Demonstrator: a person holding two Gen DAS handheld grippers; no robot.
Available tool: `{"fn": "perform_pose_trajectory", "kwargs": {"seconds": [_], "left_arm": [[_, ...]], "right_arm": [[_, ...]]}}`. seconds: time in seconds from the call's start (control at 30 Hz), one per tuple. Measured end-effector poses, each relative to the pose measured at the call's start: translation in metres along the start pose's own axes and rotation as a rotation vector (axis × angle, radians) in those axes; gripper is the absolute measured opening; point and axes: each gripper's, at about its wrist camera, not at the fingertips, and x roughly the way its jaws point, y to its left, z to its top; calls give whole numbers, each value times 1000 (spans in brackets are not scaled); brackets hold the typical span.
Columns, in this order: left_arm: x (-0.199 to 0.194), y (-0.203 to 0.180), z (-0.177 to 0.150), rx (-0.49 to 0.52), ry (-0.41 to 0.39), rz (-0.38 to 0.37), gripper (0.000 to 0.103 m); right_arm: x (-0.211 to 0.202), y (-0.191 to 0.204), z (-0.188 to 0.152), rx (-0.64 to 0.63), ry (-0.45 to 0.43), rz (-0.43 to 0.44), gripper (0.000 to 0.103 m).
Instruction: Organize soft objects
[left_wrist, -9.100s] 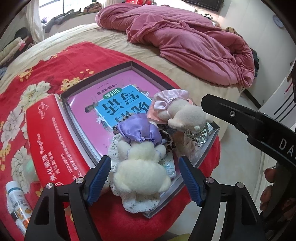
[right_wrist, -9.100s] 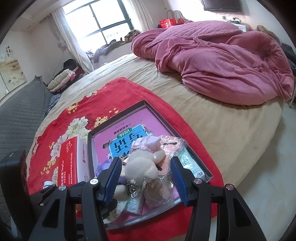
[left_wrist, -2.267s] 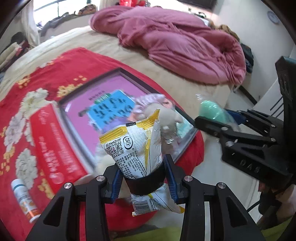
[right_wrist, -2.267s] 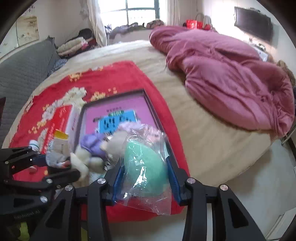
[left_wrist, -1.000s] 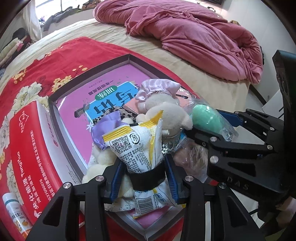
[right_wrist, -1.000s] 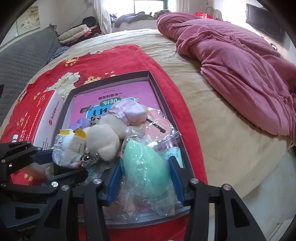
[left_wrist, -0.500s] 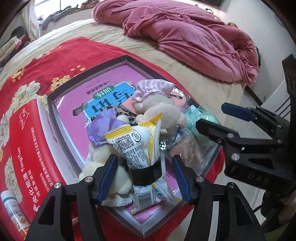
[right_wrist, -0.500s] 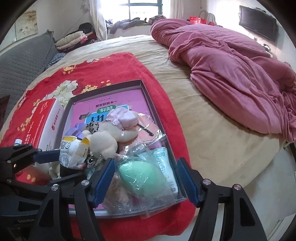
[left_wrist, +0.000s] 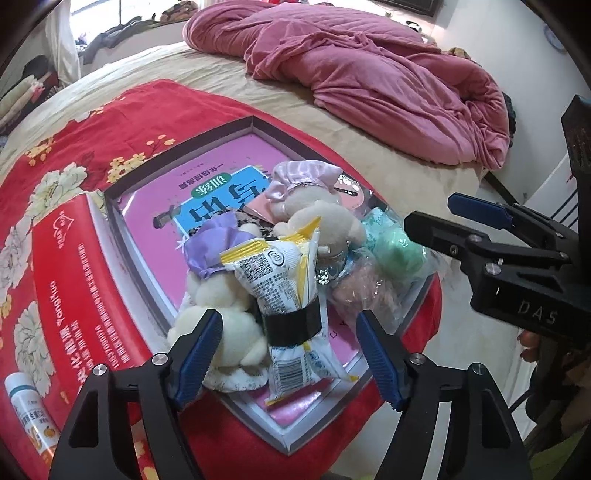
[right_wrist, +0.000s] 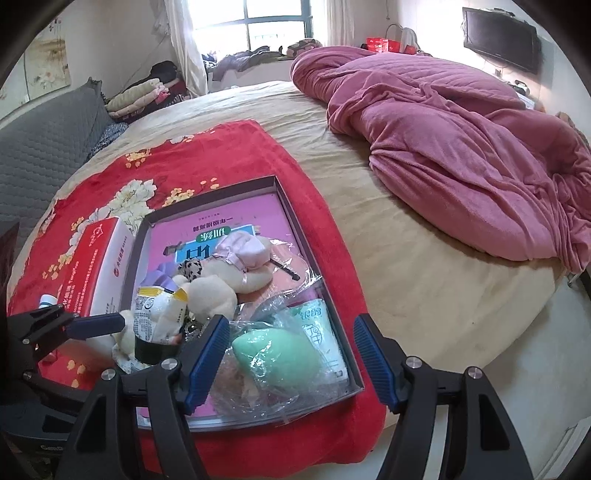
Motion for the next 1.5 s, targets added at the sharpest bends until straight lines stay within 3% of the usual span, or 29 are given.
{"fn": "perform_pose_trajectory", "kwargs": {"seconds": [0.27, 0.4, 0.7, 1.5], "left_arm": [[-32, 3, -4, -14, -76, 14, 77], [-52, 7, -6, -19, -113, 38, 78], [-99, 24, -20, -49, -178, 55, 78], [-168, 62, -94, -73, -209, 55, 78]], "right_arm": [[-28, 5, 2, 30, -45, -4, 70], [-52, 15, 1, 46, -70, -5, 77], [-95, 37, -14, 113, -124, -10, 78], [-146, 105, -61, 208, -170, -94, 80]]}}
